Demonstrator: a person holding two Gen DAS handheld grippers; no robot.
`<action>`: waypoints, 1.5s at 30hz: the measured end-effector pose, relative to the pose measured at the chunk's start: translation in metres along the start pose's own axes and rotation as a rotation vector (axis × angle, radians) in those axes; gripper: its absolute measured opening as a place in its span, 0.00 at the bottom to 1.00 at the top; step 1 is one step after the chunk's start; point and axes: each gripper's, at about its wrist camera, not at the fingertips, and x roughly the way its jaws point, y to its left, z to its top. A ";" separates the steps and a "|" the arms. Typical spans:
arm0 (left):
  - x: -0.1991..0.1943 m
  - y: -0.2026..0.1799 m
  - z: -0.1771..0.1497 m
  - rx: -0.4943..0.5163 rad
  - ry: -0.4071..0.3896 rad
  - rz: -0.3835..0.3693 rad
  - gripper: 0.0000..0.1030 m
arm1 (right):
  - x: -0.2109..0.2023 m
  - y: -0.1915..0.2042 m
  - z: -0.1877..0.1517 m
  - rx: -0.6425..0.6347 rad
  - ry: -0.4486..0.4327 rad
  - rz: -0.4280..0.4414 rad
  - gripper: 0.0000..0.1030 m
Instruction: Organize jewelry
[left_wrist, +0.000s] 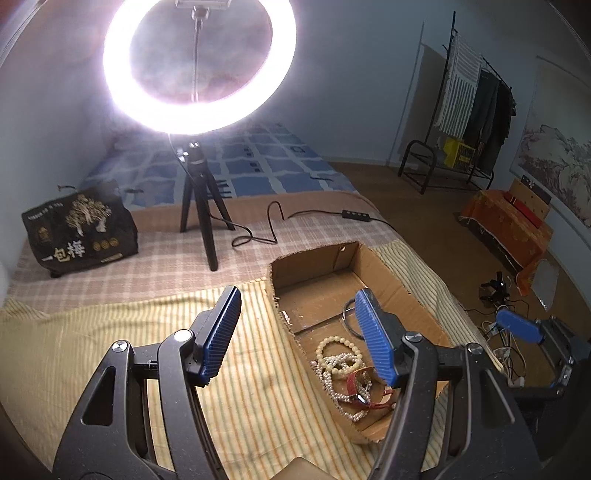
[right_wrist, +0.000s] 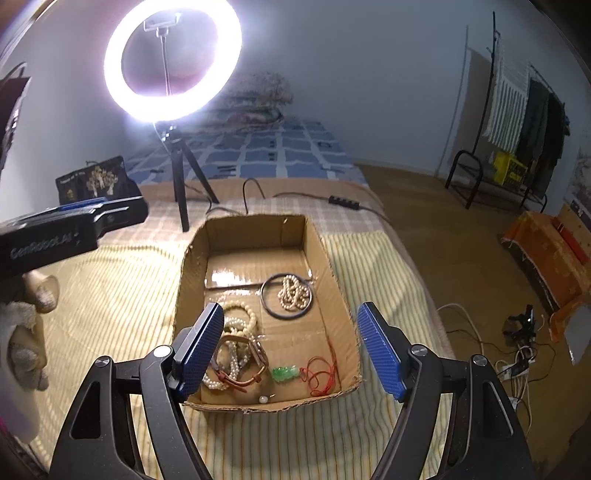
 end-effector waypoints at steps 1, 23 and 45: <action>-0.006 0.001 0.000 0.006 -0.009 0.004 0.64 | -0.003 0.001 0.001 0.001 -0.009 -0.005 0.73; -0.102 0.014 -0.032 0.071 -0.094 0.040 0.83 | -0.064 0.011 -0.005 0.027 -0.115 -0.046 0.79; -0.123 -0.008 -0.054 0.148 -0.101 0.103 1.00 | -0.079 0.002 -0.015 0.051 -0.147 -0.073 0.81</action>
